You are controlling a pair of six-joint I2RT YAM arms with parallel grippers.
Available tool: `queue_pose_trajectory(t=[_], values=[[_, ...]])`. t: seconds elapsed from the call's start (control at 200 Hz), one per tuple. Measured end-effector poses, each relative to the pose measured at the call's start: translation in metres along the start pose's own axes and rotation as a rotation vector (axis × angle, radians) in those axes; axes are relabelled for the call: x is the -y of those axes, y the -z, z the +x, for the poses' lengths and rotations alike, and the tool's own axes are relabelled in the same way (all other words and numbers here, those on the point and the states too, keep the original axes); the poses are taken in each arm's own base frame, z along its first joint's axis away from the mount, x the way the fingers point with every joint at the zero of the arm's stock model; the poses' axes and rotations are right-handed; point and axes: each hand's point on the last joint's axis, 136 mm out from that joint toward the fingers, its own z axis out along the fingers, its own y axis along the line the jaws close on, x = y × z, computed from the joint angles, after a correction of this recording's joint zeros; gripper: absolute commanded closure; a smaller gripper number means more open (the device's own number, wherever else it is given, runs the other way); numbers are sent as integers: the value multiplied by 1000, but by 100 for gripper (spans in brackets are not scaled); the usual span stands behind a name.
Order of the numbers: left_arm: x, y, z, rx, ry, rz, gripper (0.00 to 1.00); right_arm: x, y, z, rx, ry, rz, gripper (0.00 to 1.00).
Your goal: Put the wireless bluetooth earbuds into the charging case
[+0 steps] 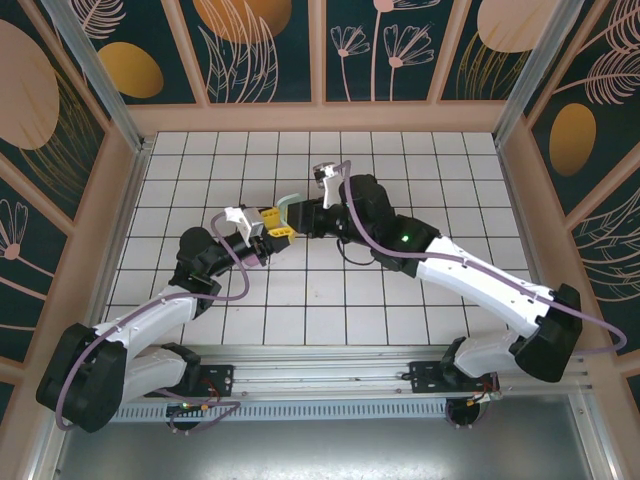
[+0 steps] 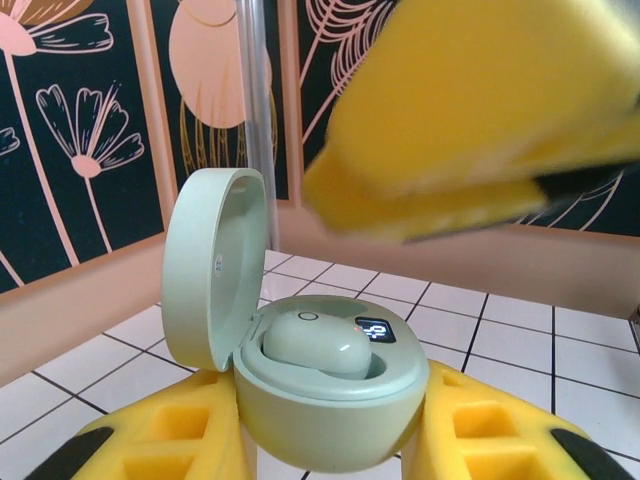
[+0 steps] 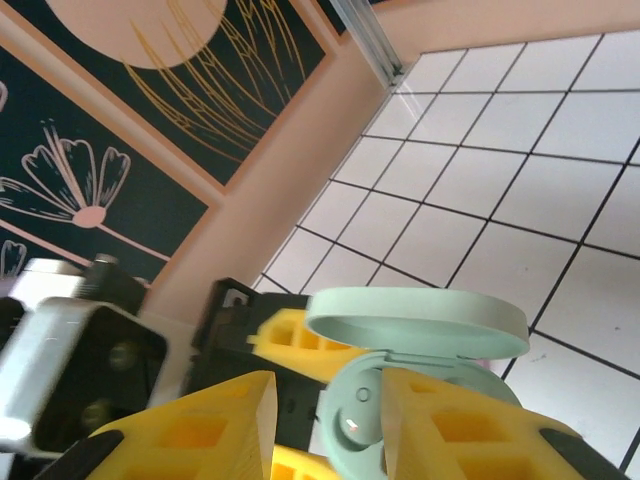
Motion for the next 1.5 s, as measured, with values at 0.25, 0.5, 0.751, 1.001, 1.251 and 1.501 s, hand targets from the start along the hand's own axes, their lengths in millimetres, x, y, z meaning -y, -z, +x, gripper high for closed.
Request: queue_pose_trajectory(t=[0.25,0.5,0.751,1.001,1.251,1.501], values=[[0,8,1,4,-10,-37,100,-16,41,-44,96,48,12,66],[4,17,5,-4,-7,-50,100,80,74,-84,159,-52,231,66],[5,22,12,-31,5,-63,100,178,32,-41,-25,-182,363,70],[4,23,17,-50,18,-68,100,259,-37,30,-268,-321,420,75],[2,23,20,-64,13,-79,100,309,-84,56,-313,-407,486,78],[0,21,28,-89,14,-78,100,345,-125,70,-311,-408,573,69]])
